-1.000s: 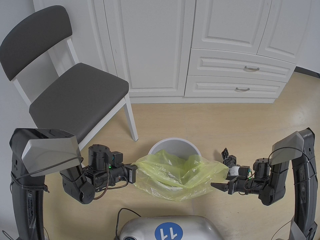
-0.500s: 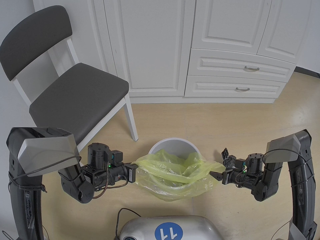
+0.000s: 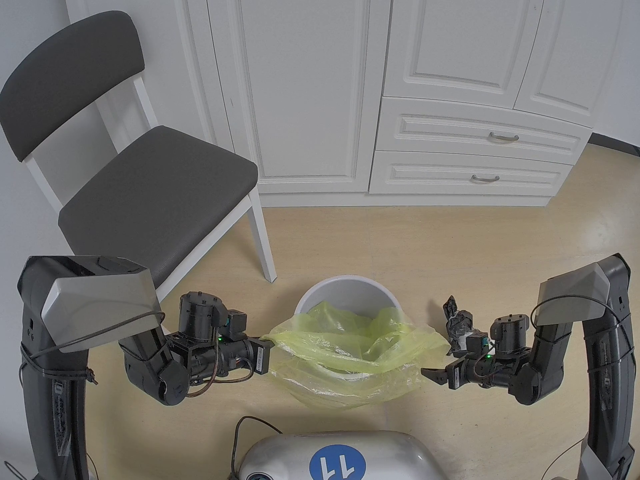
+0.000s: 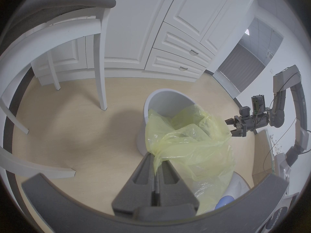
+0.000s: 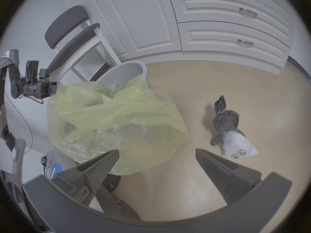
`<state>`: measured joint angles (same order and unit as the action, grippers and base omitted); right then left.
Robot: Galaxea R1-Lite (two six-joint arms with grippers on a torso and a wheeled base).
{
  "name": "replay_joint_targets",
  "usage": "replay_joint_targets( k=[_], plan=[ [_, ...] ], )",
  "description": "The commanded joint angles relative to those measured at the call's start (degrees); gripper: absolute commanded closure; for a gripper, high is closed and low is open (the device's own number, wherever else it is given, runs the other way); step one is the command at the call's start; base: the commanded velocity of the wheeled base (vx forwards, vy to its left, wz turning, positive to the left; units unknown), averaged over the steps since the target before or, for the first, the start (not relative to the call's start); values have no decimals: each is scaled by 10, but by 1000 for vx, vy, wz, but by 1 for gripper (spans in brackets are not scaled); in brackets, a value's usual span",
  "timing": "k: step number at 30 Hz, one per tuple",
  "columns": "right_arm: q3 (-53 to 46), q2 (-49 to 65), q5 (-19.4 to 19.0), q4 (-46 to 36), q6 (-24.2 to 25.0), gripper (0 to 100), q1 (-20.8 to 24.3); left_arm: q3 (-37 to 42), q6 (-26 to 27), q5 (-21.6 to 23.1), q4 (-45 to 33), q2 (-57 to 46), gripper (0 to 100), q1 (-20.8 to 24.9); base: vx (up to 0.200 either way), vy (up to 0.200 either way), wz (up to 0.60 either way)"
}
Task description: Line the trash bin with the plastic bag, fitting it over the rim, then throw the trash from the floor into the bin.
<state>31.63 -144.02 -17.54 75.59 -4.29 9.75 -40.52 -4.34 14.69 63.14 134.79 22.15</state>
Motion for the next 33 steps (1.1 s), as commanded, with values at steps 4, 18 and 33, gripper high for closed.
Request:
replay_joint_targets(
  k=[4, 18, 33],
  plan=[
    [-50, 38, -8, 90, -63, 0, -1, -2, -1, 0, 7, -12, 100, 0, 0, 0, 0],
    [-127, 209, 7, 144, -1, 0, 93, -4, -3, -3, 7, -15, 100, 3, 0, 0, 0],
    [30, 199, 296, -36, 54, 0, 169, 1, -3, -5, 26, -15, 100, 6, 0, 0, 0]
  ],
)
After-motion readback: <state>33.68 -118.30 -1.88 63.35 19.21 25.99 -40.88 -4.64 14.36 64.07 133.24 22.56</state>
